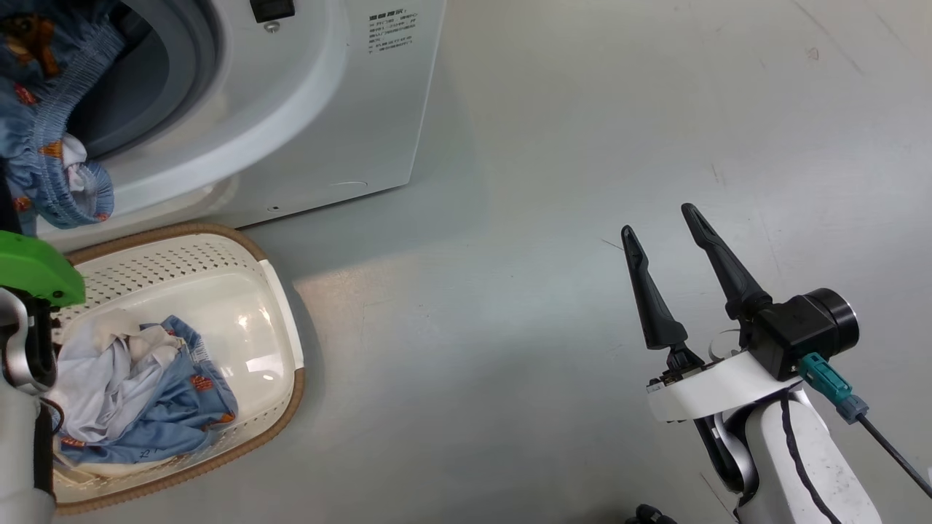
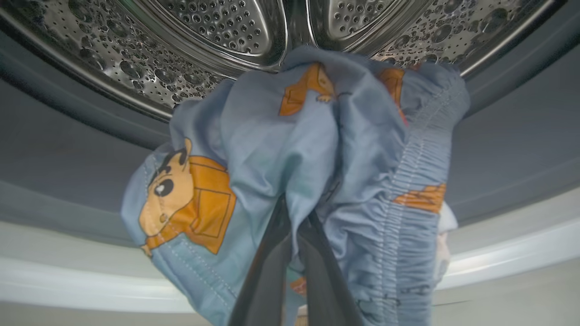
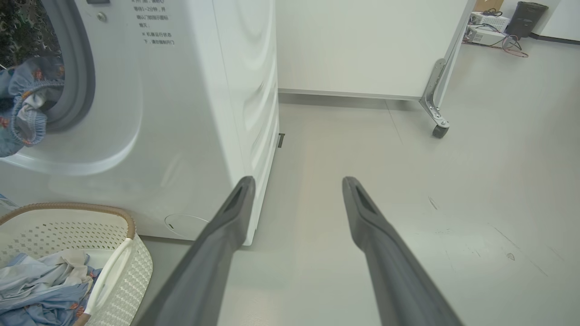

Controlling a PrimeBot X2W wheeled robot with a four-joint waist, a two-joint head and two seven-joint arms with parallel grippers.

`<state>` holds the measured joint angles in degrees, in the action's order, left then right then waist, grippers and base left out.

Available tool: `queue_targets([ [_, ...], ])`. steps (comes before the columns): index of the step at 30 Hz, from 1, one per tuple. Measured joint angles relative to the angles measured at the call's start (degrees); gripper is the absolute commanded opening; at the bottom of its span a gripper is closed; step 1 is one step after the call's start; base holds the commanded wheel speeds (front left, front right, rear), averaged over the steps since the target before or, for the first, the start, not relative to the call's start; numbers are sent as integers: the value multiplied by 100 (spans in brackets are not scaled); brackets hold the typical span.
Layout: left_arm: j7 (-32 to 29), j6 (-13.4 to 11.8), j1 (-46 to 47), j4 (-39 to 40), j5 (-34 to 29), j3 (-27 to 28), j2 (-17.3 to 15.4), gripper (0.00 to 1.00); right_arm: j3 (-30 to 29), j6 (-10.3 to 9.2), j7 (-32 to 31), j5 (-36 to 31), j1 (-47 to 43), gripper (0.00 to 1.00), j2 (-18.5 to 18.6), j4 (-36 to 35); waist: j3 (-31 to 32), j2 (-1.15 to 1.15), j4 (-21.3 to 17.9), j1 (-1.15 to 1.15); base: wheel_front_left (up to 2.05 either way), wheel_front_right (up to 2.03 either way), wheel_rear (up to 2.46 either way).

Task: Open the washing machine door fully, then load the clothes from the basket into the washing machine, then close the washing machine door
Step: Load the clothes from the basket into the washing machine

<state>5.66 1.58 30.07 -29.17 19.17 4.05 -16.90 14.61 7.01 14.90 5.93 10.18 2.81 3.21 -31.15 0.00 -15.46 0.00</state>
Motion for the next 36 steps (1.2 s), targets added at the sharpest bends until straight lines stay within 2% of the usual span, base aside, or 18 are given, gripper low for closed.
queue_targets([
  [15,53,149,765,-98,233,90,140,0,155,0,0,0,-1,100,-7,93,59,0,-64,0,0,0,0],
  [32,-57,133,2026,-380,525,471,-148,0,480,1,0,1,-40,100,-22,114,-221,0,-446,0,0,0,0],
  [36,-57,82,2323,-442,545,590,-372,0,578,1,0,1,-41,100,-29,101,-373,0,-522,0,0,0,0],
])
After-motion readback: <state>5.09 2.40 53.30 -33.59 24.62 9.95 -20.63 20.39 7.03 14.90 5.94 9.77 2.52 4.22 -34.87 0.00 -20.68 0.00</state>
